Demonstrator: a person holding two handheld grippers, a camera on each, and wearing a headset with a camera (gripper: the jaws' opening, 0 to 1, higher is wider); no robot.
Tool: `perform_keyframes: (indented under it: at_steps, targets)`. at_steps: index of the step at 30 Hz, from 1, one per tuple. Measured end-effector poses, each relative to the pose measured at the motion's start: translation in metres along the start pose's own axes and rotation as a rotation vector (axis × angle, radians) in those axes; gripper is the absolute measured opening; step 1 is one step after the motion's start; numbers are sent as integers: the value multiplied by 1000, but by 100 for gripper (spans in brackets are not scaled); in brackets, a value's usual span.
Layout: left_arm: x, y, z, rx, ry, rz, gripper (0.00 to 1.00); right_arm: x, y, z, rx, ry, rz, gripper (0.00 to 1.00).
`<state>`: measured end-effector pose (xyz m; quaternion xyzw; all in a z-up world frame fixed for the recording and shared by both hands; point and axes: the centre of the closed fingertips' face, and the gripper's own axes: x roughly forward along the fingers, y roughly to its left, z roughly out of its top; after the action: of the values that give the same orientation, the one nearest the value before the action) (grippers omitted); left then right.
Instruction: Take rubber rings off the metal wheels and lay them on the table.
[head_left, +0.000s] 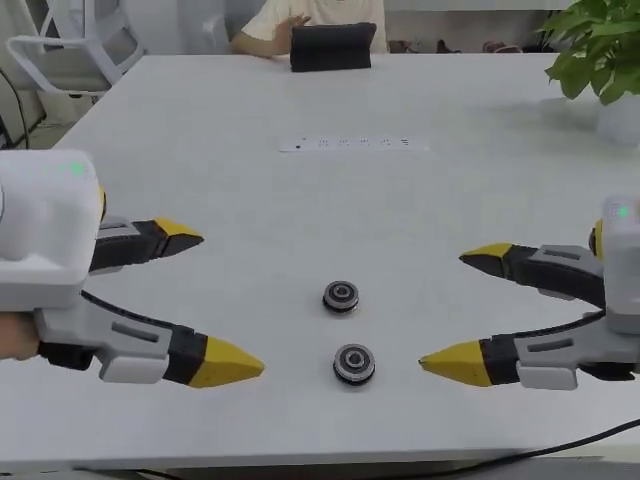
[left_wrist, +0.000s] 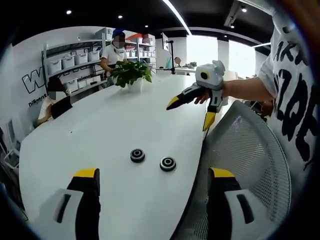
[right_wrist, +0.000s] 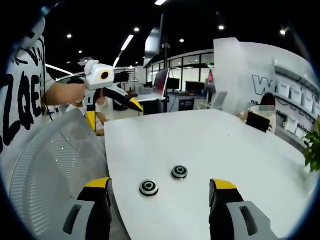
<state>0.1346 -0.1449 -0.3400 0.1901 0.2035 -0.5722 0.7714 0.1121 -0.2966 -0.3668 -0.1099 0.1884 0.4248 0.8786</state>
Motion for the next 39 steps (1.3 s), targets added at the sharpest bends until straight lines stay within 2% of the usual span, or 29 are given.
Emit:
perform_keyframes:
  at_steps: [5, 14, 21, 24, 28, 30, 39]
  targets:
    - [5, -2, 3, 26, 9, -12, 87, 1, 1, 0, -6, -2, 5, 79]
    - [14, -5, 5, 20, 5, -47, 85, 7, 1, -5, -9, -1, 25, 76]
    - [24, -5, 2, 9, 8, -66, 81, 14, 2, -12, -15, 9, 42, 72]
    - [29, -7, 1, 19, 18, -77, 80, 16, 0, -12, -23, 3, 37, 68]
    - [34, -8, 0, 23, 20, -91, 79, 21, 1, -14, -16, 8, 47, 67]
    - [36, -9, -1, 23, 24, -98, 78, 22, 0, -14, -40, 8, 40, 64]
    - [47, -11, -6, 26, 40, -122, 75, 33, -4, -28, -13, 31, 61, 61]
